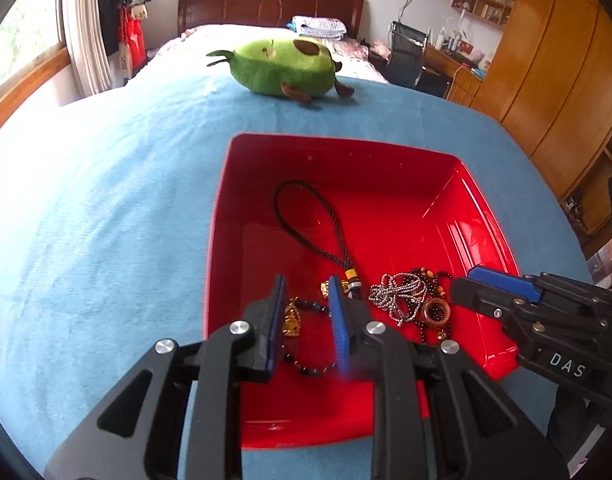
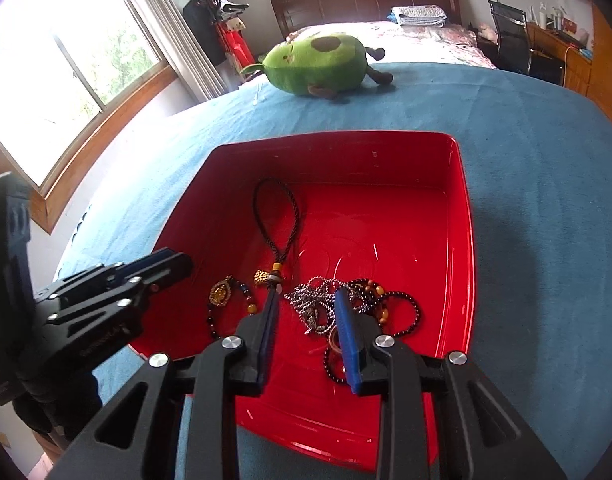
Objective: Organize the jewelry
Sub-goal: 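Move both tools back over the watch, bangles and bead bracelet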
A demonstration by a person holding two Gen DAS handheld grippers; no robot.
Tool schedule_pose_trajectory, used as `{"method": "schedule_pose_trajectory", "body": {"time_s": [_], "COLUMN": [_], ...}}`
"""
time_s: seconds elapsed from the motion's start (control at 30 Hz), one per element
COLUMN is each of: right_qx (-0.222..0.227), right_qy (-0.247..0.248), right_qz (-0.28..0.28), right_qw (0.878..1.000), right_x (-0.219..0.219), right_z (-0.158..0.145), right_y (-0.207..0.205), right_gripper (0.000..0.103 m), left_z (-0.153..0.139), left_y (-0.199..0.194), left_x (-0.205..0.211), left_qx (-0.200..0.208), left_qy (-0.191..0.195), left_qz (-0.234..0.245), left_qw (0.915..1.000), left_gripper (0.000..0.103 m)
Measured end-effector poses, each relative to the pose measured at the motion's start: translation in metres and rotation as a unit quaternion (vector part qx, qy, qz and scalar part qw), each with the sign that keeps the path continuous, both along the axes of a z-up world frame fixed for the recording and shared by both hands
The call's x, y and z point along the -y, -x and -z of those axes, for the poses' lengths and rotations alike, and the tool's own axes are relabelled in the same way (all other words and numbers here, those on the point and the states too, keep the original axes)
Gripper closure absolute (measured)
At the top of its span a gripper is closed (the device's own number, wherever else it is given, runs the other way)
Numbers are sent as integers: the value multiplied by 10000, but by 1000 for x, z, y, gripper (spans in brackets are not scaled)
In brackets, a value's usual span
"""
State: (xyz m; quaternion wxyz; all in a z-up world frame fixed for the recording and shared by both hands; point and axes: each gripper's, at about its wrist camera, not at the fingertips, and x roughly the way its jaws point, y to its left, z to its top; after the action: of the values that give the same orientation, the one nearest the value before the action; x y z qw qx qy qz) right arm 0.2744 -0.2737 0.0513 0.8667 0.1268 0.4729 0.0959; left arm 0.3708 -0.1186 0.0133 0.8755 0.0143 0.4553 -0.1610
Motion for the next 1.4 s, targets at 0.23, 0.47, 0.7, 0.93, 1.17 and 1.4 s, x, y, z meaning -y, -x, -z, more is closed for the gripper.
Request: {"method": "schedule_pose_trajectory", "body": {"time_s": [0.23,0.47,0.7,0.93,1.17,1.4], "right_qx": [140,165,169,226,453,213], "right_qy": [-39,-49,25,-7,56,-299], "right_qz": [-48,-74,-25,83,533,900], "right_qw": [9999,9998,9999,9997,9975,9953], "right_x": [-2,-2,1,5,13,29], "right_z": [-15,-22,-22,-10,2,31], "right_y": [18,51,96,153,218,262], "right_gripper": [74,73,73,48,4,4], "left_z": [-17,-29,-34,-18,15,44], "left_y": [25,65,124,182,232,285], "left_x": [-7,-24,-38,-51,-71,-86], "left_qx": [132,248,385,490,261,19], "left_qy": [-66,-86,-223,-288,-222,-368], "left_qz": [-89,-190,-122,-11,6,174], "left_qw": [9999,9995,9989,9984,9994,9992], "left_gripper": [77,74,69,45,21,16]}}
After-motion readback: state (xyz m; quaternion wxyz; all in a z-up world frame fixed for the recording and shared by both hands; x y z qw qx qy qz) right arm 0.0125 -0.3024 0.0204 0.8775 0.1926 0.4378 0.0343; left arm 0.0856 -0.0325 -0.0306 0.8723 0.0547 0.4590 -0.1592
